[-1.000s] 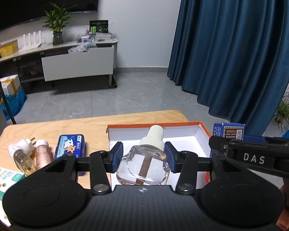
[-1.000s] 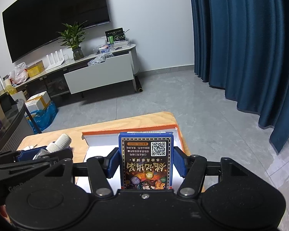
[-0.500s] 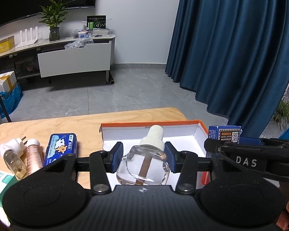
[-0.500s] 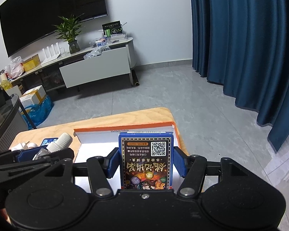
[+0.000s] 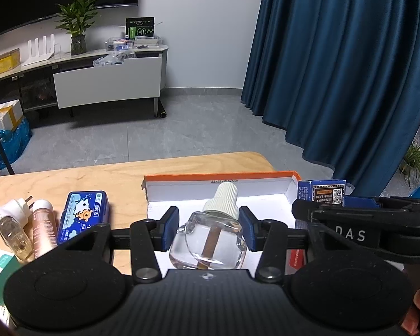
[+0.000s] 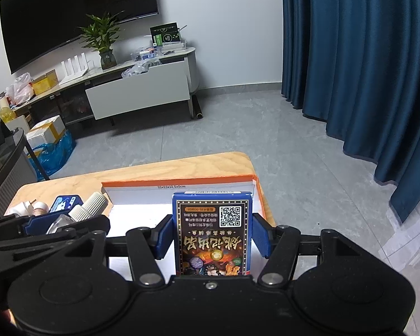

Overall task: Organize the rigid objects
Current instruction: 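Carry the freshener bottle and card box over the white tray with both tools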

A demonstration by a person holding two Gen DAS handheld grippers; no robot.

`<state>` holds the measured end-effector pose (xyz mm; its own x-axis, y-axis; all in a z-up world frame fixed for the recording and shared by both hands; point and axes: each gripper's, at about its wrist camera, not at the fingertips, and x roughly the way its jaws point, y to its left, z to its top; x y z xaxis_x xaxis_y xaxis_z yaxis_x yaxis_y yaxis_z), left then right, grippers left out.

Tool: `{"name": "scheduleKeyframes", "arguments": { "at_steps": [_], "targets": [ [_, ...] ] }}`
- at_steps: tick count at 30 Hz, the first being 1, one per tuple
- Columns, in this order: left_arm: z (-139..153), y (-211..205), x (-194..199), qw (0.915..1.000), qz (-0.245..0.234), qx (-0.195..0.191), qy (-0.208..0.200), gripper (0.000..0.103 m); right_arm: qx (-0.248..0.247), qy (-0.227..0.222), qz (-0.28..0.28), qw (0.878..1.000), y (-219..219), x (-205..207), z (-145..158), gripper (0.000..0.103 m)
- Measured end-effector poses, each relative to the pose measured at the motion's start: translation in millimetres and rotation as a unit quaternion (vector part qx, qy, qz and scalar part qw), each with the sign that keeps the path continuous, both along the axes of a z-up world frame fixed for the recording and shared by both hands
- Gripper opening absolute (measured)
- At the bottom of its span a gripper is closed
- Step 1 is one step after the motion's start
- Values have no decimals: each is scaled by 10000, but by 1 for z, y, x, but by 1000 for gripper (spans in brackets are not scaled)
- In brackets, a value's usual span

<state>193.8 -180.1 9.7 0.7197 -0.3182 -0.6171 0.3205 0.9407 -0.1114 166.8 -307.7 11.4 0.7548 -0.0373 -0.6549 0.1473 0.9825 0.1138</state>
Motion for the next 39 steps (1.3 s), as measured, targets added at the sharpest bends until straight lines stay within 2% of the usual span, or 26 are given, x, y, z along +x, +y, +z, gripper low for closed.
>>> {"name": "scheduleKeyframes", "arguments": {
  "at_steps": [23, 39],
  "targets": [
    [-9, -2, 7, 10000, 30, -16, 65, 47, -156, 175, 83, 9997, 4, 18, -11, 71],
    [-16, 3, 16, 9997, 170, -4, 174, 47, -237, 485, 152, 9984, 8, 44, -25, 71]
  ]
}}
